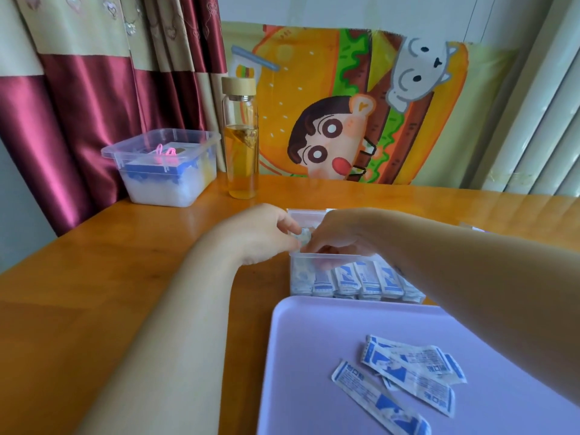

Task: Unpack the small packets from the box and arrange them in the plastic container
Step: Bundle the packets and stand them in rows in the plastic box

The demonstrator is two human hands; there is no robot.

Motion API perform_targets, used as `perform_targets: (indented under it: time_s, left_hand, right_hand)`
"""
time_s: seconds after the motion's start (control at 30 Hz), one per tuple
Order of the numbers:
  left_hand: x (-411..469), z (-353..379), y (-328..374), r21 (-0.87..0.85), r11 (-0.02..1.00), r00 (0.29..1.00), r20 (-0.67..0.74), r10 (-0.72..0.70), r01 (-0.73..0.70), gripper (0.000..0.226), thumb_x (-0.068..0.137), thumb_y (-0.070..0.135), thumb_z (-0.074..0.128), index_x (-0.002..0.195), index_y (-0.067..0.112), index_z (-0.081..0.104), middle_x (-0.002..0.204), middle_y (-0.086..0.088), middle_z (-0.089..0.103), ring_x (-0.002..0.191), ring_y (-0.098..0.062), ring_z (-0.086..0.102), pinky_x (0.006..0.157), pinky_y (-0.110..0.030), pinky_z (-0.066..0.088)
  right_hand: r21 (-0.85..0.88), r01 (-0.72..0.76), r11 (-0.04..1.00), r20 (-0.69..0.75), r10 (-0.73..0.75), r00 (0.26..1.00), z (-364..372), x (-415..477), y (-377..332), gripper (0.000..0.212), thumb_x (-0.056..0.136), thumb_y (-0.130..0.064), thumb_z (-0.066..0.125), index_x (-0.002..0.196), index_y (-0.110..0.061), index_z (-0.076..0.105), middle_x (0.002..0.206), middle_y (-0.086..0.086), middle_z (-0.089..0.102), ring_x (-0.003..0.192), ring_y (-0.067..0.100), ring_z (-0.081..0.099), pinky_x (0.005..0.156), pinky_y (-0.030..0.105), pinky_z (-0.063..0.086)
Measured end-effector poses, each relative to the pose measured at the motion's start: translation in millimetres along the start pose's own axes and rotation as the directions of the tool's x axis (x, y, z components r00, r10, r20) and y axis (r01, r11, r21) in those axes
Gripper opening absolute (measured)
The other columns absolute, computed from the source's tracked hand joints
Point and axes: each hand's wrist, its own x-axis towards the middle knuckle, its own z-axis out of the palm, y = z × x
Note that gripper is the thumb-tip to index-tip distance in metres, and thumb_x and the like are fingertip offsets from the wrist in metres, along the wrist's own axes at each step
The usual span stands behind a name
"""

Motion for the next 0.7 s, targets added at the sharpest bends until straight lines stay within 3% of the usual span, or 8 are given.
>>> perform_targets:
  time_s: [0.1,0.3,0.4,0.47,0.57,0.63,0.67,0.7]
  left_hand:
    - [-1,1,0,0.006,1.0,1.0,0.005,0.007,-0.007,0.024,0.09,0.023,0.06,0.113,0.019,0.065,0.077,0.013,0.05,0.08,-0.012,0.049,0.075,-0.027,0.039]
    - [-3,-1,3,0.038,0.999,1.0,-0.008,0.005,-0.005,0.027,0.089,0.024,0.061,0.116,0.019,0.065,0.09,0.006,0.055,0.081,-0.011,0.05,0.074,-0.024,0.039]
    - [-4,-3,6,0.068,0.998,1.0,-0.015,-0.007,0.008,0.029,0.089,0.026,0.061,0.117,0.02,0.064,0.1,0.002,0.06,0.084,-0.011,0.051,0.074,-0.022,0.04]
    - [-6,-2,10,0.074,0.997,1.0,-0.024,-0.012,0.014,0.029,0.09,0.026,0.06,0.118,0.02,0.063,0.104,0.001,0.06,0.081,-0.01,0.052,0.07,-0.021,0.041]
    - [-14,-3,14,0.055,0.998,0.998,-0.051,-0.036,0.039,0.026,0.091,0.026,0.06,0.117,0.022,0.062,0.102,0.004,0.059,0.077,-0.008,0.053,0.061,-0.021,0.042]
    - [-18,-4,18,0.089,0.995,0.995,-0.093,-0.043,0.051,0.024,0.091,0.028,0.058,0.115,0.023,0.062,0.116,0.001,0.059,0.09,-0.015,0.056,0.069,-0.025,0.045]
    - [-20,-3,20,0.116,0.992,0.991,-0.13,-0.043,0.058,0.025,0.091,0.029,0.057,0.115,0.024,0.061,0.123,0.0,0.055,0.096,-0.017,0.056,0.07,-0.025,0.044]
    - [-21,-4,22,0.141,0.988,0.983,-0.179,-0.035,0.061,0.026,0.092,0.028,0.056,0.117,0.025,0.059,0.13,-0.001,0.05,0.099,-0.017,0.054,0.069,-0.025,0.043]
  right_hand:
    - [-0.042,-0.004,0.999,-0.018,0.003,1.0,0,1,-1,0.033,0.088,-0.012,0.063,0.118,-0.003,0.054,0.096,0.007,0.063,0.093,0.018,0.065,0.086,0.025,0.054]
    - [0.026,0.005,1.0,0.008,-0.005,1.0,-4,-3,-6,0.032,0.091,-0.003,0.056,0.121,0.005,0.048,0.089,0.014,0.063,0.083,0.021,0.065,0.079,0.028,0.056]
    - [-0.069,0.036,0.997,-0.006,-0.037,0.999,-4,-6,-9,0.028,0.094,-0.001,0.05,0.121,0.005,0.047,0.091,0.016,0.063,0.088,0.025,0.066,0.079,0.031,0.056]
    - [-0.154,0.065,0.986,-0.007,-0.067,0.998,-7,-12,-10,0.025,0.096,-0.004,0.047,0.12,0.003,0.051,0.097,0.013,0.065,0.084,0.02,0.065,0.069,0.024,0.052]
    - [-0.315,0.2,0.928,-0.13,-0.251,0.959,-14,-27,-9,0.022,0.094,-0.011,0.051,0.111,-0.002,0.061,0.097,0.004,0.069,0.073,0.012,0.064,0.066,0.021,0.052]
    - [-0.472,0.342,0.813,-0.252,-0.496,0.831,-19,-50,1,0.018,0.09,-0.014,0.056,0.099,-0.008,0.07,0.088,0.0,0.072,0.073,0.014,0.067,0.065,0.021,0.055]
    - [-0.526,0.392,0.755,-0.265,-0.584,0.767,-20,-66,10,0.016,0.088,-0.015,0.058,0.091,-0.012,0.073,0.084,-0.001,0.073,0.074,0.014,0.068,0.06,0.019,0.055]
    - [-0.553,0.428,0.715,-0.217,-0.619,0.755,-21,-82,16,0.014,0.086,-0.017,0.06,0.086,-0.016,0.074,0.079,-0.003,0.073,0.072,0.013,0.068,0.053,0.016,0.052]
